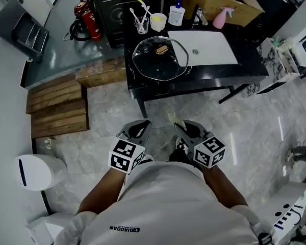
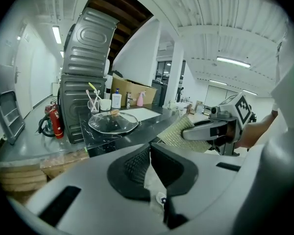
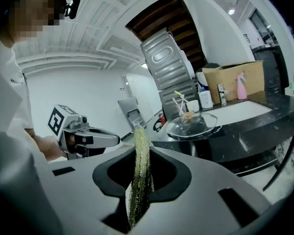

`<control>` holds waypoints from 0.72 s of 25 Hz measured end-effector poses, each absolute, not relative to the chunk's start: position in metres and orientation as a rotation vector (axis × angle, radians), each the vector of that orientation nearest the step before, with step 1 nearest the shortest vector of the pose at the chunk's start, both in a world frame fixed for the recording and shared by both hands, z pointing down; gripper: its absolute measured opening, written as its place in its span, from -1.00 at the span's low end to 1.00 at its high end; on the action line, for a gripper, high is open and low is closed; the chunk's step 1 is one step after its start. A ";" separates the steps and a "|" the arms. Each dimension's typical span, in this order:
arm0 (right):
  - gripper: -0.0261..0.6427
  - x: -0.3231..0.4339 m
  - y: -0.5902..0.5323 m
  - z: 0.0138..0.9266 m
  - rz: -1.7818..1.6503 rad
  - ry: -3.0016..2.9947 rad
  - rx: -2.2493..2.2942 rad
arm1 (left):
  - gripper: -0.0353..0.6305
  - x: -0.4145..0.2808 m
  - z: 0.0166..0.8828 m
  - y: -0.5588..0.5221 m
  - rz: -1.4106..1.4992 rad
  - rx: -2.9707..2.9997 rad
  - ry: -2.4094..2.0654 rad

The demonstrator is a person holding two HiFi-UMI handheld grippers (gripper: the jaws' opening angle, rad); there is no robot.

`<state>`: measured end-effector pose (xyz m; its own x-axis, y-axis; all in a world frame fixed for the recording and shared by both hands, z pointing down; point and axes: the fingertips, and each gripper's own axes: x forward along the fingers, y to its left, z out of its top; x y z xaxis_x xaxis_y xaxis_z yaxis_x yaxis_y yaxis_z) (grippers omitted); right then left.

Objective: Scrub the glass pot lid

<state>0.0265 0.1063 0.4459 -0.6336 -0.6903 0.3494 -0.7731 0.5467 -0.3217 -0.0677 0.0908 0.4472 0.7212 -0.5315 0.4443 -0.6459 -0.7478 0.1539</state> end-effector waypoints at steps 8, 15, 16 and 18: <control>-0.67 0.047 0.110 0.444 0.616 -2.574 1.203 | -0.84 -0.060 0.446 0.093 0.546 2.600 -0.979; -0.67 0.068 0.105 0.437 0.607 -2.600 1.171 | -0.84 -0.041 0.440 0.085 0.521 2.586 -1.027; -0.67 0.070 0.105 0.437 0.606 -2.601 1.164 | -0.84 -0.038 0.439 0.085 0.521 2.584 -1.032; -0.67 0.075 0.105 0.437 0.605 -2.603 1.153 | -0.84 -0.034 0.438 0.084 0.523 2.581 -1.040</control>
